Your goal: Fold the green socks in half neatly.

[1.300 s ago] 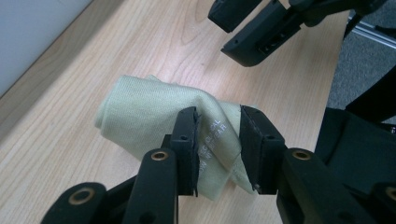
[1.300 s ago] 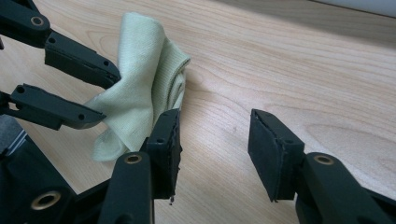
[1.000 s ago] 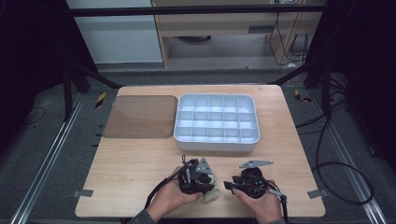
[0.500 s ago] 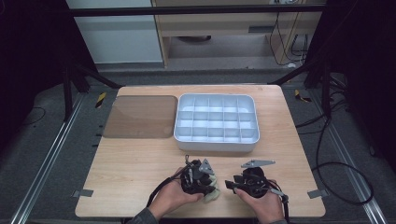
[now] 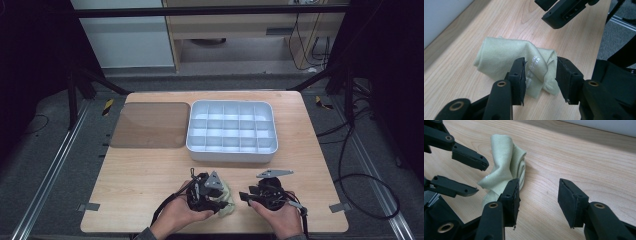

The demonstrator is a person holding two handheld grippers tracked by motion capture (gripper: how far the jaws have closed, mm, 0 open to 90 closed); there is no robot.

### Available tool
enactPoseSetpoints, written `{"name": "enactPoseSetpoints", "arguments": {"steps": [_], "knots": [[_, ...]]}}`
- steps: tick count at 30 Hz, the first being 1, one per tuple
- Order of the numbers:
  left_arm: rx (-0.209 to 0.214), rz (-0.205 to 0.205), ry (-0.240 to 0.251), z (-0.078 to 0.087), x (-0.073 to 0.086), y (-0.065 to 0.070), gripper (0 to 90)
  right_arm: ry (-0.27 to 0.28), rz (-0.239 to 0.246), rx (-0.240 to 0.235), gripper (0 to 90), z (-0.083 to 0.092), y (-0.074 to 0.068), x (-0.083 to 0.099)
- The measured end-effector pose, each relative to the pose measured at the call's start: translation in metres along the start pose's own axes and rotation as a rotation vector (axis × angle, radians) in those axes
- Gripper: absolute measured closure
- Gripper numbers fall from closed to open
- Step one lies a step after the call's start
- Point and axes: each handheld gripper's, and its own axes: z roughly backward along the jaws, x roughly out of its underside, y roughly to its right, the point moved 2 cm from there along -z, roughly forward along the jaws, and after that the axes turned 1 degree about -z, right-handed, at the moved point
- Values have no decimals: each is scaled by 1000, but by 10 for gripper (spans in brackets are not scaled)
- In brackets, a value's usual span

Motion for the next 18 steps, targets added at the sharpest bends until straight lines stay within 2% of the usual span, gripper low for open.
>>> {"name": "enactPoseSetpoints", "arguments": {"steps": [4, 9, 13, 16, 18], "knots": [[-52, 14, 20, 15, 7, -4, 543, 4, -1, -1, 497, 2, -3, -3], [-146, 69, 46, 36, 26, -24, 438, 10, 28, -5, 437, 2, -12, -12], [-216, 120, 54, 51, 47, -41, 333, 4, 55, -13, 363, -5, -24, -23], [-235, 153, 59, 58, 68, -52, 274, -10, 63, -24, 313, -15, -31, -31], [-259, 164, 42, 60, 82, -58, 251, -22, 70, -33, 318, -23, -34, -35]]}}
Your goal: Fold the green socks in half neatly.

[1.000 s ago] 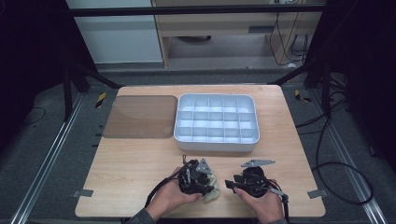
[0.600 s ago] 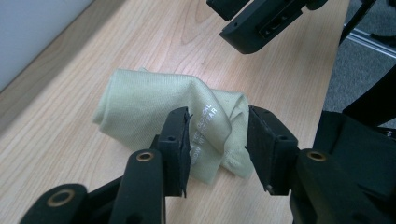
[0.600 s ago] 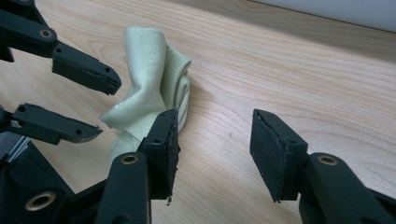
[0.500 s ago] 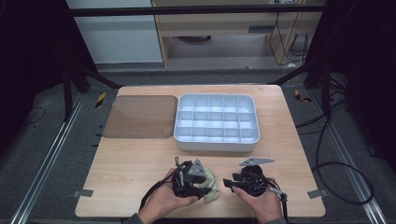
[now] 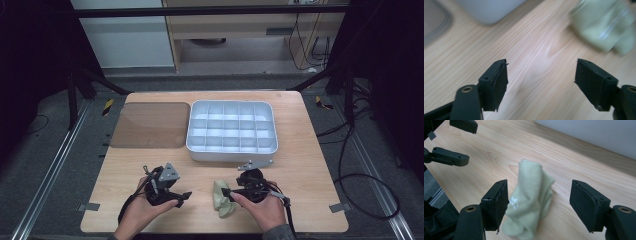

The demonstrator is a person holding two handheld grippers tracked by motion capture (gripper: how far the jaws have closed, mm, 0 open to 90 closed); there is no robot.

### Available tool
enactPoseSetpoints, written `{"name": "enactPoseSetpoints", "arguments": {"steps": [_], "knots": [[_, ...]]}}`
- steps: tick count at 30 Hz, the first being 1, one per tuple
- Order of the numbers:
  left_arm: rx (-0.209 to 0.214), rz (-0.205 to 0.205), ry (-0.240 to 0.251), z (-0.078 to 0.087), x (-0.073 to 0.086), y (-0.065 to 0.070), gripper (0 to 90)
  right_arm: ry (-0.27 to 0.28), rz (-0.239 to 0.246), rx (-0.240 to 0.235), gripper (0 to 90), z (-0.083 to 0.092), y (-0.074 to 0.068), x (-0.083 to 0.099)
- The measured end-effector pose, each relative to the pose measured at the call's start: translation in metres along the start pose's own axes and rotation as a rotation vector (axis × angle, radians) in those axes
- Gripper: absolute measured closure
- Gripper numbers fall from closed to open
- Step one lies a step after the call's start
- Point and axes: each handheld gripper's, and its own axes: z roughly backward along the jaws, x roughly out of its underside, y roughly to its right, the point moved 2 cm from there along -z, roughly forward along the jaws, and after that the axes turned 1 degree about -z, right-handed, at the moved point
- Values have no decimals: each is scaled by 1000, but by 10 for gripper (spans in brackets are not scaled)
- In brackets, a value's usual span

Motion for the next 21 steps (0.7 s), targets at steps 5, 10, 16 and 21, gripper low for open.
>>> {"name": "enactPoseSetpoints", "arguments": {"steps": [5, 10, 16, 21], "knots": [[-20, 53, -4, 3, 27, -17, 254, -44, 0, 12, 360, -22, -4, -4], [-47, 68, -27, 0, 40, -29, 268, -84, -5, 31, 394, -36, -6, -1], [-39, 108, -23, -1, 47, -35, 271, -107, -5, 54, 435, -48, -10, 2], [-47, 124, -37, -3, 53, -39, 275, -128, 7, 72, 494, -51, -11, 3]]}}
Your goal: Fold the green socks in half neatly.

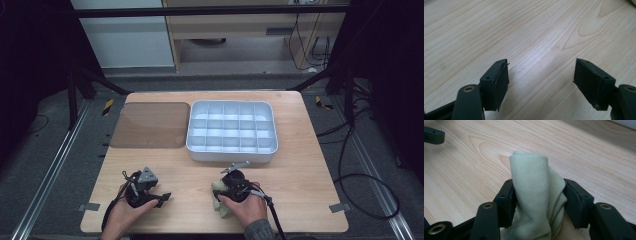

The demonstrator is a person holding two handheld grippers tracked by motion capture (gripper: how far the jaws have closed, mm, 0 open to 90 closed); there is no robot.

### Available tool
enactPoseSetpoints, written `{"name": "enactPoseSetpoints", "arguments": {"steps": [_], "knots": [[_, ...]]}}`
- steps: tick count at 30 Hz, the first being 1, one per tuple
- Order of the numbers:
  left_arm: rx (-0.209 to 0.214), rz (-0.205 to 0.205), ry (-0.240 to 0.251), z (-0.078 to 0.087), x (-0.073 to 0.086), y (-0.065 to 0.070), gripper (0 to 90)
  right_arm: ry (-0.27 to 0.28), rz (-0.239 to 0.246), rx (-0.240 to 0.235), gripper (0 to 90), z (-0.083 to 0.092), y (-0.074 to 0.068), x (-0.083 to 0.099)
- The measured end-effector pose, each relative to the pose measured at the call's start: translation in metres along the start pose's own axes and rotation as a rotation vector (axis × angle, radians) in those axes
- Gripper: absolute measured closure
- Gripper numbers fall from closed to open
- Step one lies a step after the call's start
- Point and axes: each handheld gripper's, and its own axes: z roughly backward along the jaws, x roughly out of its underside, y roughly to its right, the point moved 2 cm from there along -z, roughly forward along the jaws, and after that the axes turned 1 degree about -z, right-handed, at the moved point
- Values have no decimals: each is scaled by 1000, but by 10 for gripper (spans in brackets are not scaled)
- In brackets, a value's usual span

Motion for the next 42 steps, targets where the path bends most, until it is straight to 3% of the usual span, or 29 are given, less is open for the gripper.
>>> {"name": "enactPoseSetpoints", "arguments": {"steps": [13, 23, 28, 35, 42], "knots": [[-8, 0, -8, -1, 3, -4, 294, -13, 14, 0, 639, -2, -4, 2], [-24, 16, -3, 0, 5, -13, 294, -24, -8, -32, 712, -2, 0, 2], [-40, 48, 11, 3, 7, -21, 220, -23, -6, -39, 724, -2, 2, 1], [-61, 58, 4, 2, 8, -27, 69, -15, -6, -49, 732, -1, 3, 2], [-86, 83, -4, 3, 11, -33, 49, -15, 4, -62, 738, 1, 4, 1]]}}
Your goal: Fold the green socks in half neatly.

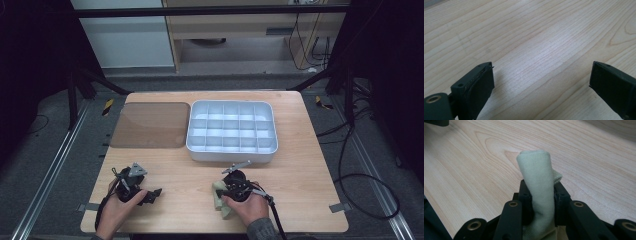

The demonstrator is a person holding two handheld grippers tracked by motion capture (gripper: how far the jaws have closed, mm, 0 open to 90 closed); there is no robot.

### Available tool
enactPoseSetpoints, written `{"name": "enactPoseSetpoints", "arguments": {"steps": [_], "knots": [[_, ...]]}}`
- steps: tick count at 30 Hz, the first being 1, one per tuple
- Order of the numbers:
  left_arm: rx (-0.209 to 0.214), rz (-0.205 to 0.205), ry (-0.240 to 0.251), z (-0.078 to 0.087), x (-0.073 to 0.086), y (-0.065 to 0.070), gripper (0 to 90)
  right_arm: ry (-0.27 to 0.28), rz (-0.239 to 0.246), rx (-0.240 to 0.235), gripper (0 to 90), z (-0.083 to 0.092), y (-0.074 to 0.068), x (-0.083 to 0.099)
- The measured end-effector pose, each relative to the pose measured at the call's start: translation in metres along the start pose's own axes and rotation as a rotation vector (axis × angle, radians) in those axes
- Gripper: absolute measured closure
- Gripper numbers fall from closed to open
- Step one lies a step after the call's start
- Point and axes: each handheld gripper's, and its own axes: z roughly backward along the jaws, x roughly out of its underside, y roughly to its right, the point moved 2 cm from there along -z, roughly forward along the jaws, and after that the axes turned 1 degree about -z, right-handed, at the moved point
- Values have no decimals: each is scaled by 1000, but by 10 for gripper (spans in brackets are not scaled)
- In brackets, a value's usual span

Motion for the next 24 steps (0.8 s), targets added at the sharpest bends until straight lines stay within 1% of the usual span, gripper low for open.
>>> {"name": "enactPoseSetpoints", "arguments": {"steps": [5, 8, 12, 14, 15, 18, 20, 23, 24], "knots": [[-16, 10, -5, -1, 1, -3, 47, 18, -1, -5, 739, 5, 1, 0], [-28, 9, -14, -2, 1, -6, 47, 31, 5, -5, 739, 9, 2, -1], [-33, 24, -17, -2, 2, -9, 48, 52, 3, 0, 739, 16, 6, -3], [-42, 18, -23, -3, 2, -9, 47, 70, 5, 2, 739, 20, 9, -4], [-47, 17, -25, -3, 2, -10, 47, 73, 4, -2, 739, 22, 10, -4], [-61, 14, -29, -4, 3, -10, 46, 78, 6, 13, 738, 29, 13, -5], [-60, 20, -28, -4, 3, -11, 37, 89, 1, 14, 739, 34, 16, -6], [-61, 19, -27, -4, 3, -12, 33, 105, 1, 18, 738, 39, 21, -7], [-61, 17, -26, -4, 4, -12, 31, 106, -6, 19, 738, 41, 22, -7]]}}
